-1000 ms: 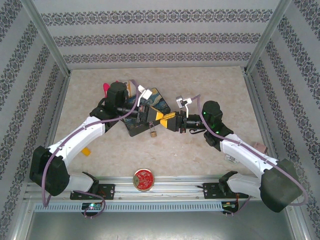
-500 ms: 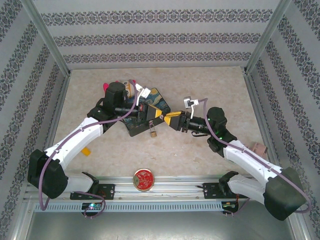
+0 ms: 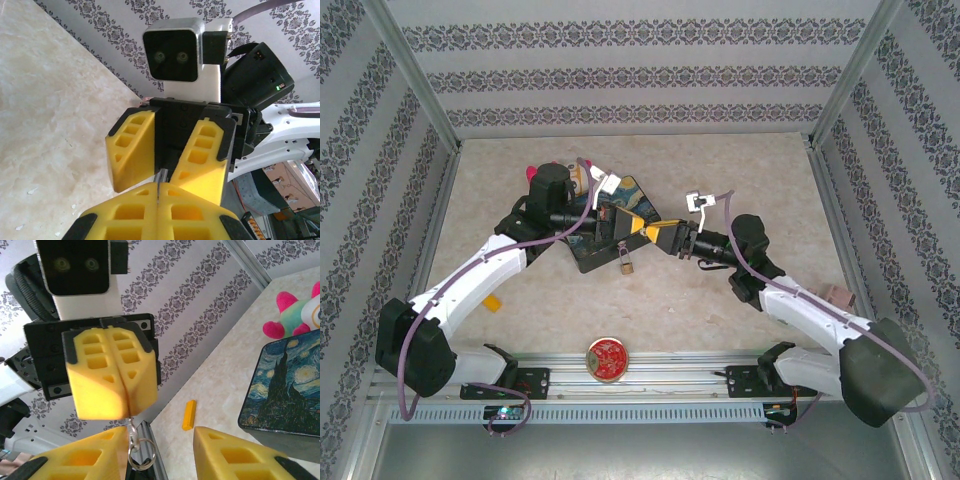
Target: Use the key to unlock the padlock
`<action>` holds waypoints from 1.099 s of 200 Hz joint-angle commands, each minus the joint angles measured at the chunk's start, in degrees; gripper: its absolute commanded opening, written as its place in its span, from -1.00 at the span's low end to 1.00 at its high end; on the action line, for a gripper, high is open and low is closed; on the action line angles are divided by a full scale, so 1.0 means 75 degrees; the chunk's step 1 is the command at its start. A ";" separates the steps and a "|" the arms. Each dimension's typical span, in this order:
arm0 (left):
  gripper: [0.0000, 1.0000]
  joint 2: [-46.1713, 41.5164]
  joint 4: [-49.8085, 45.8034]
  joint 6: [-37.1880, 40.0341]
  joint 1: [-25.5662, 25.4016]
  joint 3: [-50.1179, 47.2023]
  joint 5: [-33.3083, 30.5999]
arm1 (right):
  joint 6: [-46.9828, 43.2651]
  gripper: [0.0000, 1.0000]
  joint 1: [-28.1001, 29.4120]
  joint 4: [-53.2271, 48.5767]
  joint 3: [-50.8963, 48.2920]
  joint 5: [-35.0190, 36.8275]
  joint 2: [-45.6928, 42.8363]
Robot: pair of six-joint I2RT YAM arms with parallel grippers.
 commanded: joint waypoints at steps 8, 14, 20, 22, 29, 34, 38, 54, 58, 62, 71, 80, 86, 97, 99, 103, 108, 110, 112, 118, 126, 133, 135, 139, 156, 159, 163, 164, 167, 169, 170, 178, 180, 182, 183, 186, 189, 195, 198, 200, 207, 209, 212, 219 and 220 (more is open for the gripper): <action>-1.00 0.0016 0.0368 -0.0121 -0.0053 0.0120 0.0137 | 0.0103 -0.25 0.0183 0.0687 0.0241 -0.0091 0.0208; -1.00 0.0017 0.0390 -0.0133 -0.0055 0.0115 0.0142 | 0.0109 -0.26 0.0208 0.0727 0.0241 -0.0096 0.0240; -1.00 0.0020 0.0401 -0.0147 -0.0053 0.0104 0.0125 | 0.0115 -0.26 0.0227 0.0762 0.0243 -0.0101 0.0267; -1.00 0.0019 0.0414 -0.0158 -0.0062 0.0104 0.0125 | 0.0113 -0.26 0.0232 0.0774 0.0244 -0.0103 0.0276; -1.00 0.0034 0.0429 -0.0161 -0.0053 0.0096 0.0117 | 0.0118 -0.27 0.0245 0.0809 0.0241 -0.0096 0.0293; -1.00 0.0026 0.0435 -0.0170 -0.0055 0.0103 0.0124 | 0.0120 -0.27 0.0245 0.0824 0.0241 -0.0096 0.0306; -1.00 0.0035 0.0448 -0.0179 -0.0060 0.0100 0.0114 | 0.0124 -0.27 0.0255 0.0835 0.0241 -0.0098 0.0306; -1.00 0.0015 0.0525 -0.0217 -0.0059 0.0081 0.0103 | 0.0143 -0.28 0.0257 0.0882 0.0218 -0.0096 0.0296; -1.00 0.0025 0.0527 -0.0222 -0.0056 0.0069 0.0101 | 0.0145 -0.28 0.0257 0.0889 0.0218 -0.0093 0.0294; -1.00 0.0033 0.0542 -0.0219 -0.0053 0.0074 0.0101 | 0.0150 -0.28 0.0257 0.0894 0.0218 -0.0095 0.0285; -1.00 0.0042 0.0543 -0.0228 -0.0056 0.0089 0.0102 | 0.0151 -0.25 0.0257 0.0906 0.0207 -0.0096 0.0265; -1.00 0.0041 0.0553 -0.0236 -0.0054 0.0091 0.0090 | 0.0149 -0.21 0.0257 0.0918 0.0189 -0.0075 0.0240; -1.00 0.0050 0.0563 -0.0256 -0.0059 0.0091 0.0089 | 0.0151 -0.20 0.0266 0.0918 0.0177 -0.0060 0.0225; -1.00 0.0052 0.0601 -0.0287 -0.0062 0.0080 0.0095 | 0.0145 -0.19 0.0257 0.0910 0.0160 -0.0027 0.0201; -1.00 0.0050 0.0608 -0.0290 -0.0055 0.0074 0.0100 | 0.0138 -0.19 0.0257 0.0907 0.0159 -0.0017 0.0201; -1.00 0.0049 0.0624 -0.0301 -0.0056 0.0069 0.0101 | 0.0139 -0.18 0.0257 0.0907 0.0148 -0.0003 0.0200; -1.00 0.0046 0.0648 -0.0315 -0.0054 0.0060 0.0101 | 0.0136 -0.18 0.0257 0.0895 0.0147 0.0011 0.0200; -1.00 0.0046 0.0655 -0.0326 -0.0062 0.0052 0.0107 | 0.0127 -0.18 0.0257 0.0886 0.0144 0.0025 0.0200; -1.00 0.0040 0.0657 -0.0328 -0.0055 0.0055 0.0111 | 0.0125 -0.18 0.0257 0.0884 0.0138 0.0031 0.0206; -1.00 0.0032 0.0677 -0.0340 -0.0055 0.0055 0.0123 | 0.0125 -0.18 0.0257 0.0877 0.0136 0.0054 0.0221; -1.00 0.0023 0.0680 -0.0353 -0.0059 0.0051 0.0125 | 0.0115 -0.18 0.0251 0.0871 0.0124 0.0068 0.0244; -1.00 0.0005 0.0676 -0.0354 -0.0060 0.0056 0.0125 | 0.0113 -0.20 0.0245 0.0871 0.0114 0.0086 0.0268; -1.00 0.0003 0.0671 -0.0362 -0.0058 0.0051 0.0125 | 0.0112 -0.21 0.0245 0.0871 0.0113 0.0090 0.0276; -1.00 0.0000 0.0673 -0.0359 -0.0057 0.0050 0.0125 | 0.0110 -0.23 0.0239 0.0871 0.0103 0.0102 0.0282; -1.00 -0.0029 0.0637 -0.0363 -0.0057 0.0054 0.0136 | 0.0107 -0.32 0.0195 0.0894 0.0068 0.0156 0.0294; -1.00 -0.0032 0.0637 -0.0345 -0.0056 0.0055 0.0130 | 0.0101 -0.34 0.0194 0.0895 0.0066 0.0162 0.0284; -1.00 -0.0033 0.0629 -0.0349 -0.0054 0.0046 0.0125 | 0.0101 -0.35 0.0188 0.0895 0.0060 0.0172 0.0274; -1.00 -0.0027 0.0631 -0.0345 -0.0053 0.0046 0.0125 | 0.0101 -0.36 0.0187 0.0901 0.0062 0.0167 0.0272; -1.00 -0.0032 0.0626 -0.0347 -0.0056 0.0039 0.0125 | 0.0101 -0.37 0.0187 0.0906 0.0055 0.0172 0.0261; -1.00 -0.0030 0.0623 -0.0351 -0.0056 0.0041 0.0125 | 0.0106 -0.38 0.0181 0.0906 0.0048 0.0173 0.0254; -1.00 -0.0031 0.0623 -0.0346 -0.0055 0.0043 0.0130 | 0.0109 -0.38 0.0178 0.0906 0.0045 0.0180 0.0250; -1.00 -0.0033 0.0616 -0.0349 -0.0058 0.0030 0.0113 | 0.0098 -0.41 0.0175 0.0907 0.0036 0.0174 0.0219; -1.00 -0.0033 0.0612 -0.0349 -0.0060 0.0032 0.0113 | 0.0094 -0.42 0.0166 0.0907 0.0032 0.0174 0.0214; -1.00 -0.0033 0.0614 -0.0352 -0.0054 0.0033 0.0113 | 0.0090 -0.43 0.0164 0.0907 0.0031 0.0174 0.0204; -1.00 -0.0033 0.0612 -0.0346 -0.0054 0.0027 0.0113 | 0.0089 -0.43 0.0163 0.0907 0.0030 0.0168 0.0202; -1.00 -0.0025 0.0616 -0.0351 -0.0053 0.0032 0.0113 | 0.0090 -0.44 0.0163 0.0907 0.0030 0.0160 0.0190; -1.00 -0.0032 0.0626 -0.0351 -0.0054 0.0033 0.0103 | 0.0083 -0.46 0.0163 0.0907 0.0039 0.0153 0.0180; -1.00 -0.0032 0.0637 -0.0365 -0.0056 0.0020 0.0101 | 0.0080 -0.48 0.0152 0.0907 0.0021 0.0148 0.0163; -1.00 -0.0033 0.0653 -0.0367 -0.0052 0.0021 0.0101 | 0.0082 -0.48 0.0151 0.0896 0.0019 0.0140 0.0158; -1.00 -0.0033 0.0665 -0.0374 -0.0052 0.0016 0.0101 | 0.0078 -0.49 0.0151 0.0895 0.0027 0.0133 0.0149; -1.00 -0.0033 0.0686 -0.0389 -0.0057 0.0012 0.0084 | 0.0089 -0.51 0.0140 0.0895 0.0012 0.0126 0.0138; -1.00 -0.0033 0.0699 -0.0394 -0.0060 0.0010 0.0088 | 0.0080 -0.51 0.0140 0.0895 0.0017 0.0118 0.0135; -1.00 -0.0033 0.0703 -0.0400 -0.0054 0.0007 0.0089 | 0.0082 -0.52 0.0140 0.0895 0.0007 0.0116 0.0131; -1.00 -0.0033 0.0724 -0.0411 -0.0044 0.0009 0.0084 | 0.0079 -0.54 0.0134 0.0895 -0.0016 0.0115 0.0130; -1.00 -0.0033 0.0726 -0.0411 -0.0048 0.0010 0.0081 | 0.0084 -0.54 0.0131 0.0895 -0.0016 0.0115 0.0130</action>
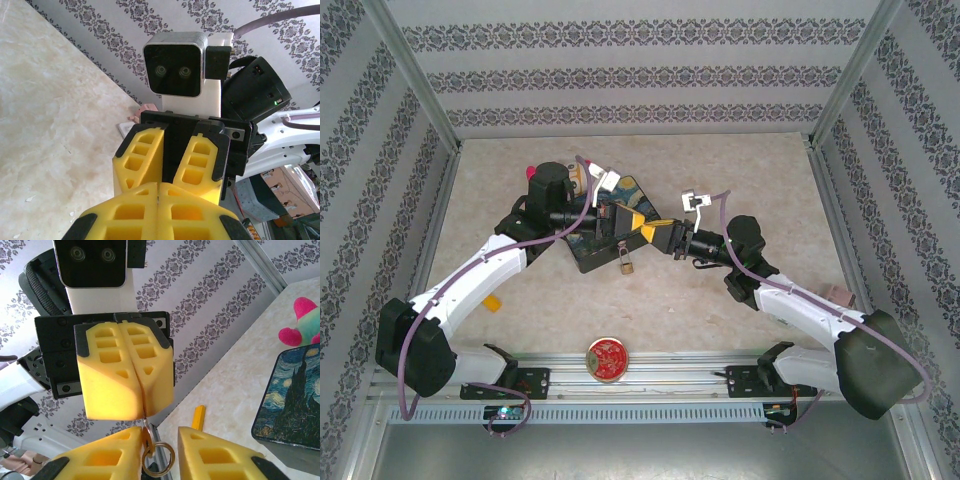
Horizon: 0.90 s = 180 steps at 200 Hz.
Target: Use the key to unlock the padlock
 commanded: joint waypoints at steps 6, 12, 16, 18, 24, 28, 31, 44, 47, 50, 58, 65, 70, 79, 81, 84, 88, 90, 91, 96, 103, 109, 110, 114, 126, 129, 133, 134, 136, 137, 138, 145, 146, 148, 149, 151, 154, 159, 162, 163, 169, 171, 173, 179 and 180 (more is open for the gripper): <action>-1.00 -0.0033 0.0394 -0.0123 -0.0043 0.0012 0.0136 | -0.0027 -0.56 -0.0032 0.0239 -0.0057 0.0069 -0.0109; -1.00 -0.0027 0.0396 -0.0121 -0.0042 0.0005 0.0136 | -0.0019 -0.57 -0.0038 0.0249 -0.0075 0.0069 -0.0109; -1.00 -0.0028 0.0398 -0.0123 -0.0043 0.0017 0.0136 | -0.0016 -0.57 -0.0044 0.0251 -0.0081 0.0072 -0.0109; -1.00 -0.0031 0.0399 -0.0129 -0.0041 0.0017 0.0136 | -0.0024 -0.57 -0.0047 0.0251 -0.0075 0.0070 -0.0109; -1.00 -0.0032 0.0395 -0.0141 -0.0045 0.0008 0.0136 | -0.0030 -0.56 -0.0044 0.0251 -0.0092 0.0078 -0.0108; -1.00 -0.0027 0.0399 -0.0137 -0.0041 0.0006 0.0136 | -0.0034 -0.55 -0.0045 0.0251 -0.0088 0.0080 -0.0107; -1.00 -0.0030 0.0396 -0.0150 -0.0044 0.0003 0.0136 | -0.0040 -0.54 -0.0054 0.0251 -0.0098 0.0081 -0.0106; -1.00 -0.0033 0.0407 -0.0170 -0.0042 0.0015 0.0168 | -0.0042 -0.50 -0.0084 0.0233 -0.0136 0.0124 -0.0121; -1.00 -0.0033 0.0410 -0.0179 -0.0044 0.0013 0.0180 | -0.0041 -0.50 -0.0096 0.0230 -0.0141 0.0143 -0.0123; -1.00 -0.0030 0.0413 -0.0189 -0.0043 0.0013 0.0191 | -0.0036 -0.49 -0.0102 0.0228 -0.0150 0.0159 -0.0131; -1.00 -0.0044 0.0428 -0.0215 -0.0041 0.0013 0.0212 | -0.0021 -0.49 -0.0146 0.0227 -0.0182 0.0199 -0.0143; -1.00 -0.0041 0.0437 -0.0231 -0.0041 0.0012 0.0224 | -0.0008 -0.49 -0.0181 0.0216 -0.0209 0.0237 -0.0144; -1.00 -0.0049 0.0455 -0.0246 -0.0041 0.0007 0.0244 | -0.0007 -0.49 -0.0204 0.0216 -0.0225 0.0247 -0.0144; -1.00 -0.0053 0.0475 -0.0255 -0.0041 0.0000 0.0282 | 0.0012 -0.49 -0.0242 0.0216 -0.0242 0.0268 -0.0124; -1.00 -0.0052 0.0474 -0.0262 -0.0041 -0.0002 0.0287 | 0.0015 -0.49 -0.0252 0.0216 -0.0244 0.0277 -0.0121; -1.00 -0.0059 0.0477 -0.0278 -0.0044 -0.0001 0.0298 | 0.0016 -0.49 -0.0263 0.0222 -0.0245 0.0279 -0.0121; -1.00 -0.0055 0.0491 -0.0278 -0.0041 -0.0009 0.0311 | 0.0027 -0.49 -0.0266 0.0227 -0.0245 0.0280 -0.0110; -1.00 -0.0056 0.0490 -0.0276 -0.0041 -0.0019 0.0312 | 0.0028 -0.49 -0.0275 0.0227 -0.0245 0.0277 -0.0109; -1.00 -0.0056 0.0501 -0.0276 -0.0047 -0.0015 0.0318 | 0.0034 -0.49 -0.0277 0.0227 -0.0245 0.0278 -0.0109; -1.00 -0.0056 0.0506 -0.0295 -0.0041 -0.0017 0.0323 | 0.0047 -0.49 -0.0290 0.0233 -0.0245 0.0274 -0.0100; -1.00 -0.0056 0.0490 -0.0293 -0.0044 -0.0016 0.0334 | 0.0040 -0.50 -0.0290 0.0239 -0.0233 0.0259 -0.0097; -1.00 -0.0047 0.0492 -0.0287 -0.0041 -0.0022 0.0337 | 0.0042 -0.50 -0.0301 0.0239 -0.0212 0.0249 -0.0097; -1.00 -0.0052 0.0491 -0.0287 -0.0041 -0.0022 0.0336 | 0.0047 -0.50 -0.0301 0.0239 -0.0205 0.0247 -0.0103; -1.00 -0.0046 0.0489 -0.0296 -0.0042 -0.0022 0.0335 | 0.0041 -0.50 -0.0302 0.0239 -0.0204 0.0245 -0.0108; -1.00 -0.0038 0.0492 -0.0302 -0.0042 -0.0023 0.0347 | 0.0046 -0.51 -0.0324 0.0239 -0.0195 0.0243 -0.0130; -1.00 -0.0044 0.0495 -0.0299 -0.0041 -0.0023 0.0360 | 0.0043 -0.52 -0.0325 0.0239 -0.0193 0.0241 -0.0142; -1.00 -0.0044 0.0502 -0.0302 -0.0042 -0.0028 0.0359 | 0.0043 -0.52 -0.0336 0.0239 -0.0204 0.0239 -0.0155; -1.00 -0.0044 0.0507 -0.0301 -0.0041 -0.0025 0.0359 | 0.0041 -0.52 -0.0337 0.0239 -0.0201 0.0242 -0.0161; -1.00 -0.0039 0.0502 -0.0299 -0.0041 -0.0023 0.0367 | 0.0049 -0.53 -0.0337 0.0239 -0.0199 0.0250 -0.0166; -1.00 -0.0041 0.0502 -0.0299 -0.0041 -0.0023 0.0357 | 0.0044 -0.53 -0.0343 0.0239 -0.0199 0.0253 -0.0167; -1.00 -0.0043 0.0501 -0.0299 -0.0041 -0.0023 0.0352 | 0.0048 -0.54 -0.0346 0.0239 -0.0204 0.0255 -0.0167; -1.00 -0.0038 0.0512 -0.0308 -0.0047 -0.0022 0.0347 | 0.0043 -0.55 -0.0349 0.0249 -0.0197 0.0242 -0.0185; -1.00 -0.0036 0.0512 -0.0309 -0.0044 -0.0022 0.0347 | 0.0047 -0.55 -0.0349 0.0250 -0.0198 0.0243 -0.0188; -1.00 -0.0033 0.0512 -0.0301 -0.0042 -0.0025 0.0347 | 0.0056 -0.56 -0.0349 0.0251 -0.0198 0.0235 -0.0190; -1.00 -0.0033 0.0512 -0.0300 -0.0041 -0.0024 0.0347 | 0.0054 -0.56 -0.0349 0.0251 -0.0192 0.0234 -0.0190; -1.00 -0.0027 0.0512 -0.0299 -0.0041 -0.0023 0.0338 | 0.0061 -0.57 -0.0349 0.0260 -0.0182 0.0224 -0.0191; -1.00 -0.0030 0.0523 -0.0299 -0.0041 -0.0023 0.0327 | 0.0069 -0.57 -0.0340 0.0278 -0.0184 0.0205 -0.0191; -1.00 -0.0026 0.0527 -0.0299 -0.0044 -0.0022 0.0315 | 0.0106 -0.59 -0.0338 0.0317 -0.0171 0.0162 -0.0191; -1.00 -0.0022 0.0525 -0.0302 -0.0041 -0.0028 0.0312 | 0.0133 -0.60 -0.0331 0.0356 -0.0158 0.0127 -0.0179; -1.00 -0.0021 0.0530 -0.0300 -0.0041 -0.0025 0.0306 | 0.0139 -0.61 -0.0328 0.0368 -0.0161 0.0116 -0.0179; -1.00 -0.0006 0.0542 -0.0311 -0.0041 -0.0034 0.0300 | 0.0184 -0.63 -0.0319 0.0422 -0.0136 0.0048 -0.0168; -1.00 0.0000 0.0546 -0.0311 -0.0041 -0.0043 0.0294 | 0.0193 -0.63 -0.0315 0.0434 -0.0139 0.0031 -0.0168; -1.00 -0.0007 0.0556 -0.0316 -0.0041 -0.0036 0.0293 | 0.0192 -0.63 -0.0308 0.0442 -0.0133 0.0033 -0.0162; -1.00 0.0002 0.0578 -0.0337 -0.0041 -0.0046 0.0283 | 0.0221 -0.64 -0.0282 0.0470 -0.0118 -0.0009 -0.0156; -1.00 0.0014 0.0586 -0.0341 -0.0047 -0.0046 0.0280 | 0.0218 -0.65 -0.0280 0.0472 -0.0117 -0.0017 -0.0156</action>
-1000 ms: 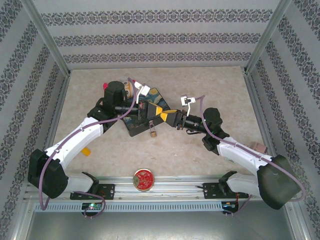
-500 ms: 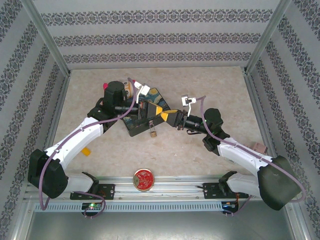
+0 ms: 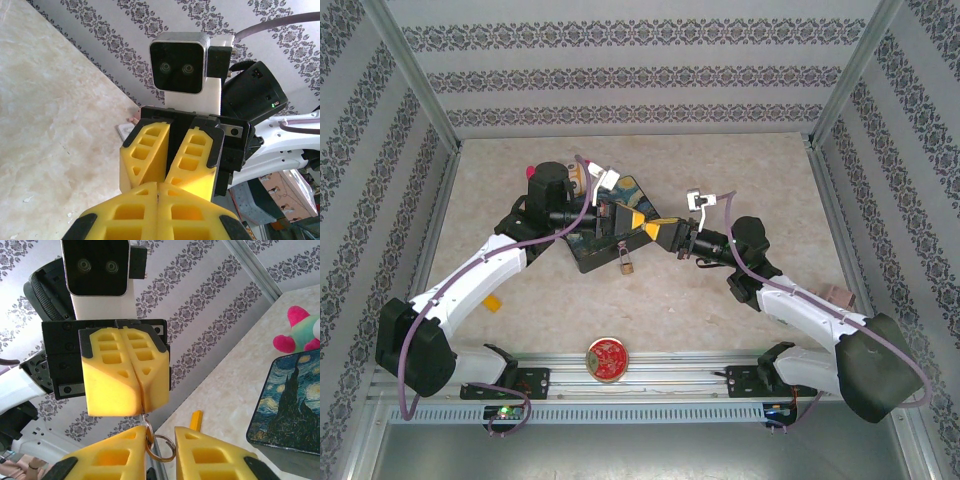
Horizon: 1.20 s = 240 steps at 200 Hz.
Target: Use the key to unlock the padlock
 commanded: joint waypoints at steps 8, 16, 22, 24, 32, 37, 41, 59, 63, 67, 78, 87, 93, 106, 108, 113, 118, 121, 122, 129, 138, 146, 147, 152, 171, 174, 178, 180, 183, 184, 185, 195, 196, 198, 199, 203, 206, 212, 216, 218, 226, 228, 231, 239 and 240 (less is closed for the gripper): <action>-1.00 0.0010 0.0547 -0.0147 -0.0053 -0.0065 0.0282 | 0.0174 -0.67 -0.0043 0.0329 0.0039 -0.0040 -0.0022; -1.00 0.0029 0.0628 -0.0196 -0.0053 -0.0069 0.0285 | 0.0181 -0.70 -0.0009 0.0348 0.0068 -0.0092 -0.0007; -1.00 0.0032 0.0688 -0.0242 -0.0047 -0.0081 0.0285 | 0.0200 -0.72 0.0031 0.0364 0.0090 -0.0118 0.0005; -1.00 0.0041 0.0704 -0.0255 -0.0047 -0.0090 0.0285 | 0.0203 -0.72 0.0042 0.0371 0.0089 -0.0123 0.0007; -1.00 0.0052 0.0771 -0.0304 -0.0047 -0.0096 0.0285 | 0.0224 -0.73 0.0068 0.0398 0.0101 -0.0136 0.0018; -1.00 0.0066 0.0795 -0.0328 -0.0047 -0.0104 0.0285 | 0.0238 -0.74 0.0079 0.0429 0.0098 -0.0147 0.0019; -1.00 0.0059 0.0813 -0.0340 -0.0049 -0.0105 0.0287 | 0.0259 -0.74 0.0081 0.0461 0.0107 -0.0148 0.0030; -1.00 0.0066 0.0850 -0.0383 -0.0053 -0.0113 0.0302 | 0.0350 -0.74 0.0093 0.0592 0.0098 -0.0171 0.0063; -1.00 0.0062 0.0859 -0.0377 -0.0047 -0.0107 0.0308 | 0.0364 -0.74 0.0093 0.0620 0.0093 -0.0172 0.0066; -1.00 0.0063 0.0856 -0.0376 -0.0051 -0.0113 0.0309 | 0.0381 -0.74 0.0098 0.0651 0.0086 -0.0183 0.0077; -1.00 0.0056 0.0850 -0.0378 -0.0049 -0.0117 0.0298 | 0.0406 -0.75 0.0104 0.0721 0.0087 -0.0214 0.0101; -1.00 0.0052 0.0868 -0.0389 -0.0047 -0.0120 0.0297 | 0.0429 -0.76 0.0104 0.0761 0.0088 -0.0230 0.0124; -1.00 0.0044 0.0869 -0.0391 -0.0047 -0.0127 0.0297 | 0.0449 -0.75 0.0104 0.0786 0.0092 -0.0221 0.0142; -1.00 0.0044 0.0879 -0.0399 -0.0047 -0.0128 0.0297 | 0.0475 -0.70 0.0104 0.0832 0.0085 -0.0218 0.0182; -1.00 0.0044 0.0884 -0.0400 -0.0047 -0.0128 0.0297 | 0.0480 -0.70 0.0104 0.0840 0.0085 -0.0227 0.0183; -1.00 0.0050 0.0900 -0.0411 -0.0048 -0.0137 0.0297 | 0.0497 -0.68 0.0104 0.0866 0.0090 -0.0239 0.0201; -1.00 0.0045 0.0898 -0.0417 -0.0048 -0.0147 0.0297 | 0.0505 -0.65 0.0104 0.0890 0.0101 -0.0248 0.0216; -1.00 0.0045 0.0909 -0.0427 -0.0047 -0.0141 0.0297 | 0.0517 -0.64 0.0104 0.0899 0.0106 -0.0259 0.0227; -1.00 0.0050 0.0914 -0.0425 -0.0047 -0.0140 0.0297 | 0.0519 -0.64 0.0104 0.0902 0.0102 -0.0262 0.0229; -1.00 0.0064 0.0919 -0.0434 -0.0047 -0.0143 0.0306 | 0.0526 -0.62 0.0116 0.0928 0.0103 -0.0264 0.0248; -1.00 0.0058 0.0920 -0.0442 -0.0047 -0.0144 0.0303 | 0.0528 -0.63 0.0116 0.0956 0.0115 -0.0286 0.0264; -1.00 0.0055 0.0928 -0.0446 -0.0048 -0.0141 0.0313 | 0.0540 -0.67 0.0116 0.0981 0.0122 -0.0299 0.0277; -1.00 0.0055 0.0930 -0.0446 -0.0048 -0.0140 0.0311 | 0.0542 -0.67 0.0116 0.0984 0.0121 -0.0306 0.0283; -1.00 0.0063 0.0932 -0.0446 -0.0047 -0.0140 0.0310 | 0.0536 -0.70 0.0116 0.0996 0.0132 -0.0312 0.0288; -1.00 0.0059 0.0932 -0.0467 -0.0047 -0.0141 0.0291 | 0.0539 -0.82 0.0116 0.1011 0.0127 -0.0313 0.0293; -1.00 0.0056 0.0942 -0.0472 -0.0044 -0.0146 0.0286 | 0.0539 -0.85 0.0116 0.1016 0.0123 -0.0312 0.0294; -1.00 0.0061 0.0943 -0.0476 -0.0039 -0.0152 0.0280 | 0.0543 -0.87 0.0116 0.1022 0.0121 -0.0318 0.0300; -1.00 0.0057 0.0943 -0.0480 -0.0036 -0.0151 0.0275 | 0.0535 -0.89 0.0116 0.1022 0.0121 -0.0322 0.0301; -1.00 0.0055 0.0949 -0.0492 -0.0035 -0.0151 0.0274 | 0.0534 -0.91 0.0110 0.1028 0.0121 -0.0324 0.0295; -1.00 0.0055 0.0952 -0.0492 -0.0035 -0.0151 0.0268 | 0.0539 -0.92 0.0113 0.1031 0.0121 -0.0324 0.0292; -1.00 0.0055 0.0954 -0.0499 -0.0035 -0.0157 0.0265 | 0.0535 -0.94 0.0115 0.1033 0.0121 -0.0330 0.0296; -1.00 0.0045 0.0978 -0.0539 -0.0035 -0.0166 0.0207 | 0.0537 -1.00 0.0122 0.1034 0.0109 -0.0347 0.0283; -1.00 0.0044 0.0979 -0.0546 -0.0035 -0.0165 0.0200 | 0.0540 -1.00 0.0119 0.1034 0.0115 -0.0347 0.0280; -1.00 0.0038 0.0985 -0.0556 -0.0038 -0.0172 0.0179 | 0.0525 -1.00 0.0117 0.1034 0.0116 -0.0347 0.0278; -1.00 0.0035 0.0988 -0.0566 -0.0031 -0.0174 0.0174 | 0.0523 -1.00 0.0116 0.1034 0.0112 -0.0347 0.0278; -1.00 0.0033 0.0990 -0.0594 -0.0025 -0.0175 0.0105 | 0.0530 -1.00 0.0104 0.1023 0.0110 -0.0350 0.0266; -1.00 0.0023 0.0991 -0.0623 -0.0024 -0.0187 0.0047 | 0.0516 -1.00 0.0104 0.1016 0.0099 -0.0348 0.0257; -0.87 0.0006 0.0982 -0.0693 -0.0004 -0.0208 -0.0078 | 0.0504 -1.00 0.0093 0.0994 0.0077 -0.0330 0.0234; -0.72 -0.0019 0.0979 -0.0741 0.0020 -0.0213 -0.0172 | 0.0492 -1.00 0.0082 0.0971 0.0069 -0.0314 0.0214; -0.63 -0.0031 0.0979 -0.0763 0.0031 -0.0225 -0.0228 | 0.0481 -1.00 0.0072 0.0951 0.0058 -0.0304 0.0209; -0.20 -0.0084 0.0951 -0.0797 0.0057 -0.0255 -0.0446 | 0.0442 -1.00 0.0030 0.0810 0.0006 -0.0195 0.0153; -0.09 -0.0103 0.0937 -0.0804 0.0064 -0.0256 -0.0513 | 0.0436 -1.00 0.0018 0.0764 -0.0011 -0.0172 0.0138; 0.07 -0.0133 0.0889 -0.0808 0.0070 -0.0269 -0.0627 | 0.0409 -1.00 -0.0003 0.0694 -0.0031 -0.0126 0.0112; 0.41 -0.0243 0.0760 -0.0778 0.0073 -0.0315 -0.0980 | 0.0361 -1.00 -0.0061 0.0512 -0.0108 -0.0012 0.0042; 0.44 -0.0258 0.0741 -0.0771 0.0077 -0.0315 -0.1027 | 0.0353 -1.00 -0.0072 0.0492 -0.0129 0.0002 0.0031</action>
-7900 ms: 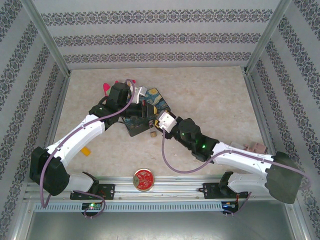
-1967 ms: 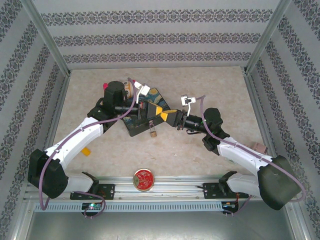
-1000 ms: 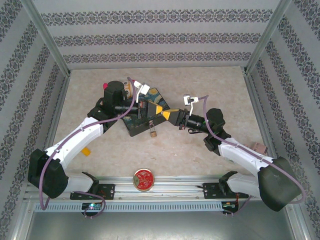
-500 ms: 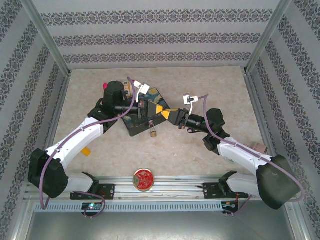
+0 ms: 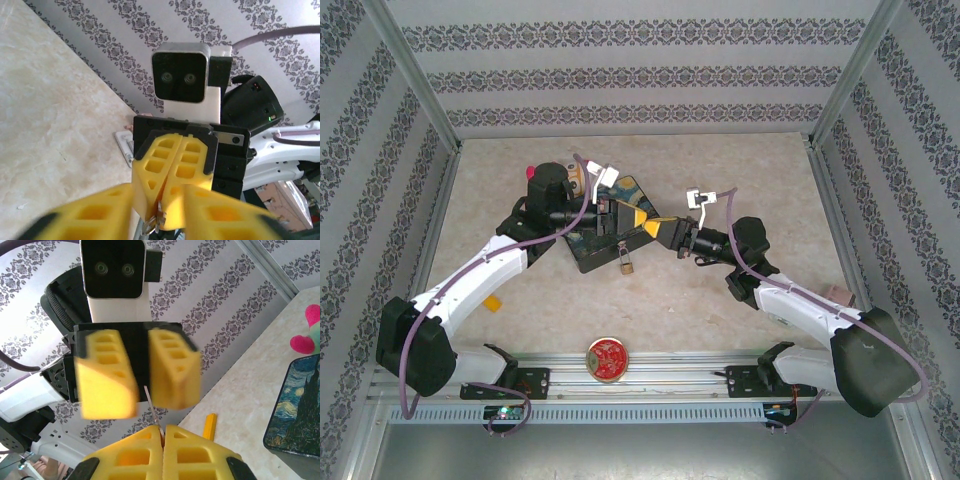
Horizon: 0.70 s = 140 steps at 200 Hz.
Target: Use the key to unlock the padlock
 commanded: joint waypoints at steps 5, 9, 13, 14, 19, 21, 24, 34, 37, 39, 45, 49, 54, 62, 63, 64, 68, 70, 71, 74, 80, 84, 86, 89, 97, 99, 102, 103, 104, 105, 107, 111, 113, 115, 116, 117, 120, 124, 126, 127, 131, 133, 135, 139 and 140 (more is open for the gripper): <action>0.61 -0.0373 0.0078 -0.0144 0.0080 -0.0177 -0.1028 | -0.0244 -1.00 -0.0154 -0.0275 -0.0197 0.0297 -0.0255; 0.73 -0.0434 -0.0025 -0.0098 0.0078 -0.0193 -0.1252 | -0.0263 -1.00 -0.0195 -0.0391 -0.0251 0.0382 -0.0296; 0.84 -0.0513 -0.0120 -0.0047 0.0082 -0.0216 -0.1478 | -0.0266 -1.00 -0.0232 -0.0493 -0.0313 0.0461 -0.0346; 0.87 -0.0525 -0.0143 -0.0031 0.0082 -0.0222 -0.1540 | -0.0267 -1.00 -0.0243 -0.0525 -0.0326 0.0480 -0.0359; 1.00 -0.0647 -0.0259 0.0041 0.0074 -0.0258 -0.1844 | -0.0294 -1.00 -0.0290 -0.0667 -0.0397 0.0571 -0.0406; 0.99 -0.0696 -0.0298 0.0063 0.0080 -0.0271 -0.1976 | -0.0309 -1.00 -0.0312 -0.0719 -0.0430 0.0610 -0.0439; 0.99 -0.0763 -0.0340 0.0111 0.0076 -0.0310 -0.2169 | -0.0324 -1.00 -0.0336 -0.0807 -0.0477 0.0669 -0.0477; 0.99 -0.1000 -0.0500 0.0231 0.0070 -0.0442 -0.2857 | -0.0378 -1.00 -0.0410 -0.1119 -0.0637 0.0908 -0.0631; 0.99 -0.1078 -0.0522 0.0255 0.0061 -0.0491 -0.3078 | -0.0403 -1.00 -0.0425 -0.1224 -0.0680 0.0979 -0.0685; 0.99 -0.1132 -0.0542 0.0263 0.0059 -0.0534 -0.3219 | -0.0427 -1.00 -0.0445 -0.1251 -0.0706 0.1040 -0.0729; 0.99 -0.1274 -0.0610 0.0287 0.0025 -0.0656 -0.3686 | -0.0507 -1.00 -0.0472 -0.1641 -0.0781 0.1196 -0.0853; 0.99 -0.1379 -0.0654 0.0319 -0.0008 -0.0741 -0.4010 | -0.0587 -1.00 -0.0486 -0.1914 -0.0801 0.1273 -0.0940; 0.99 -0.1507 -0.0653 0.0360 -0.0093 -0.0895 -0.4452 | -0.0671 -1.00 -0.0498 -0.2236 -0.0834 0.1389 -0.1053; 0.99 -0.1679 -0.0595 0.0461 -0.0269 -0.1144 -0.5090 | -0.0831 -1.00 -0.0499 -0.2743 -0.0854 0.1577 -0.1250; 0.99 -0.1693 -0.0592 0.0469 -0.0293 -0.1173 -0.5163 | -0.0848 -1.00 -0.0499 -0.2804 -0.0854 0.1600 -0.1274; 0.99 -0.1707 -0.0596 0.0484 -0.0316 -0.1204 -0.5234 | -0.0863 -1.00 -0.0505 -0.2864 -0.0861 0.1624 -0.1297; 0.99 -0.1766 -0.0628 0.0509 -0.0413 -0.1301 -0.5518 | -0.0935 -1.00 -0.0501 -0.3088 -0.0882 0.1702 -0.1397; 0.99 -0.1799 -0.0654 0.0528 -0.0469 -0.1343 -0.5661 | -0.0959 -1.00 -0.0508 -0.3181 -0.0888 0.1743 -0.1437; 0.99 -0.1806 -0.0662 0.0526 -0.0498 -0.1360 -0.5735 | -0.0976 -1.00 -0.0509 -0.3234 -0.0889 0.1759 -0.1461; 0.99 -0.1836 -0.0724 0.0550 -0.0582 -0.1403 -0.5932 | -0.1033 -1.00 -0.0511 -0.3374 -0.0902 0.1815 -0.1539; 0.99 -0.1848 -0.0871 0.0599 -0.0758 -0.1466 -0.6321 | -0.1138 -1.00 -0.0511 -0.3737 -0.0924 0.1945 -0.1686; 0.99 -0.1822 -0.0989 0.0630 -0.0910 -0.1484 -0.6562 | -0.1224 -1.00 -0.0511 -0.4014 -0.0906 0.2029 -0.1786; 0.99 -0.1816 -0.1043 0.0638 -0.0983 -0.1483 -0.6678 | -0.1257 -1.00 -0.0511 -0.4154 -0.0912 0.2085 -0.1845; 0.99 -0.1783 -0.1143 0.0661 -0.1079 -0.1482 -0.6842 | -0.1318 -1.00 -0.0505 -0.4365 -0.0897 0.2176 -0.1918; 0.99 -0.1668 -0.1404 0.0693 -0.1359 -0.1476 -0.7253 | -0.1456 -1.00 -0.0499 -0.4860 -0.0892 0.2407 -0.2128; 0.99 -0.1631 -0.1466 0.0697 -0.1430 -0.1469 -0.7363 | -0.1493 -1.00 -0.0508 -0.4966 -0.0902 0.2455 -0.2170; 0.99 -0.1577 -0.1542 0.0699 -0.1535 -0.1460 -0.7518 | -0.1555 -1.00 -0.0502 -0.5108 -0.0908 0.2514 -0.2255; 0.99 -0.1566 -0.1569 0.0699 -0.1570 -0.1460 -0.7572 | -0.1561 -1.00 -0.0506 -0.5152 -0.0911 0.2537 -0.2280; 0.99 -0.1544 -0.1569 0.0699 -0.1605 -0.1459 -0.7623 | -0.1582 -1.00 -0.0508 -0.5192 -0.0918 0.2561 -0.2293; 0.99 -0.1515 -0.1607 0.0699 -0.1623 -0.1459 -0.7671 | -0.1593 -1.00 -0.0510 -0.5236 -0.0922 0.2590 -0.2328; 0.99 -0.1481 -0.1666 0.0693 -0.1706 -0.1459 -0.7781 | -0.1618 -1.00 -0.0510 -0.5327 -0.0936 0.2633 -0.2381; 0.99 -0.1389 -0.1730 0.0667 -0.1840 -0.1470 -0.7990 | -0.1668 -1.00 -0.0511 -0.5499 -0.0948 0.2748 -0.2487; 0.99 -0.1344 -0.1759 0.0656 -0.1910 -0.1479 -0.8072 | -0.1693 -1.00 -0.0511 -0.5586 -0.0957 0.2801 -0.2527; 0.99 -0.1301 -0.1798 0.0638 -0.1972 -0.1482 -0.8174 | -0.1711 -1.00 -0.0511 -0.5678 -0.0960 0.2858 -0.2583; 0.99 -0.1276 -0.1808 0.0633 -0.2005 -0.1482 -0.8216 | -0.1722 -1.00 -0.0511 -0.5725 -0.0960 0.2874 -0.2603; 0.99 -0.1276 -0.1840 0.0625 -0.2034 -0.1482 -0.8261 | -0.1727 -1.00 -0.0511 -0.5765 -0.0960 0.2899 -0.2624; 0.99 -0.1202 -0.1902 0.0597 -0.2128 -0.1484 -0.8388 | -0.1757 -1.00 -0.0511 -0.5911 -0.0966 0.3021 -0.2687; 0.99 -0.1089 -0.1975 0.0545 -0.2241 -0.1482 -0.8556 | -0.1804 -1.00 -0.0511 -0.6099 -0.0967 0.3150 -0.2777; 0.99 -0.1053 -0.2004 0.0514 -0.2283 -0.1482 -0.8638 | -0.1832 -1.00 -0.0511 -0.6193 -0.0962 0.3212 -0.2810; 0.99 -0.1023 -0.2023 0.0495 -0.2313 -0.1488 -0.8677 | -0.1847 -1.00 -0.0511 -0.6234 -0.0961 0.3238 -0.2833; 0.99 -0.0912 -0.2073 0.0441 -0.2414 -0.1483 -0.8812 | -0.1896 -1.00 -0.0511 -0.6391 -0.0961 0.3335 -0.2897; 0.99 -0.0856 -0.2099 0.0412 -0.2443 -0.1482 -0.8872 | -0.1920 -1.00 -0.0511 -0.6462 -0.0966 0.3381 -0.2928; 0.99 -0.0789 -0.2123 0.0390 -0.2495 -0.1482 -0.8931 | -0.1943 -1.00 -0.0511 -0.6533 -0.0971 0.3419 -0.2959; 0.99 -0.0690 -0.2165 0.0309 -0.2567 -0.1482 -0.9052 | -0.1968 -1.00 -0.0511 -0.6654 -0.0973 0.3510 -0.3008; 0.99 -0.0666 -0.2173 0.0293 -0.2590 -0.1482 -0.9089 | -0.1979 -1.00 -0.0517 -0.6682 -0.0978 0.3522 -0.3014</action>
